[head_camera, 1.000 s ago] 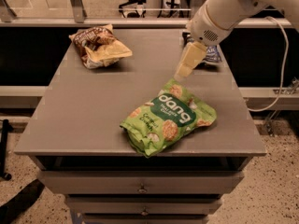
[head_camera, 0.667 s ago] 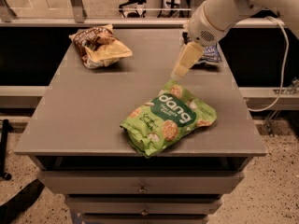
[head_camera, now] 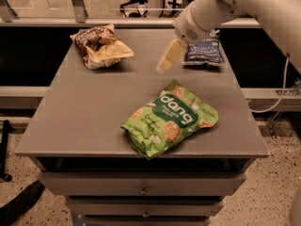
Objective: Pick brown chip bag
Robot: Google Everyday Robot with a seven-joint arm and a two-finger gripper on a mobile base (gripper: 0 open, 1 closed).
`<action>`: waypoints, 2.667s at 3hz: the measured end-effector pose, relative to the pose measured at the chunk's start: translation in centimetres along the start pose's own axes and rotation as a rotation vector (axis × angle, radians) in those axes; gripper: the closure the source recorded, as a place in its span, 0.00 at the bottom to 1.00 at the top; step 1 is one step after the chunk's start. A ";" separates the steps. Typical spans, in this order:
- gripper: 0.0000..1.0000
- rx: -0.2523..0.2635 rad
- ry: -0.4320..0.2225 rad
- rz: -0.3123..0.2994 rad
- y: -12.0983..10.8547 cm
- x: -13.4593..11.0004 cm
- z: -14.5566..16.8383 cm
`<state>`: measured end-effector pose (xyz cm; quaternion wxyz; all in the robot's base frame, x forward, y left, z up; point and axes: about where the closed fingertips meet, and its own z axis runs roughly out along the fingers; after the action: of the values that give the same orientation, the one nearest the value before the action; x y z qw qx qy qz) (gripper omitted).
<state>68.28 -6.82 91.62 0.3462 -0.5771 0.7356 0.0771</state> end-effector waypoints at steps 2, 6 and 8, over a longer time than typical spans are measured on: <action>0.00 -0.002 -0.140 0.065 -4.2 -5.3 8.4; 0.00 -0.210 -0.244 0.174 -1.0 -12.7 17.1; 0.39 -0.197 -0.262 0.219 -1.2 -13.1 18.6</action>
Offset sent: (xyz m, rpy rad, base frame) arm 0.1211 0.1142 -0.0274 0.2350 -0.0107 -0.0183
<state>78.40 12.74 85.87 0.3704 -0.5097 0.7316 0.2604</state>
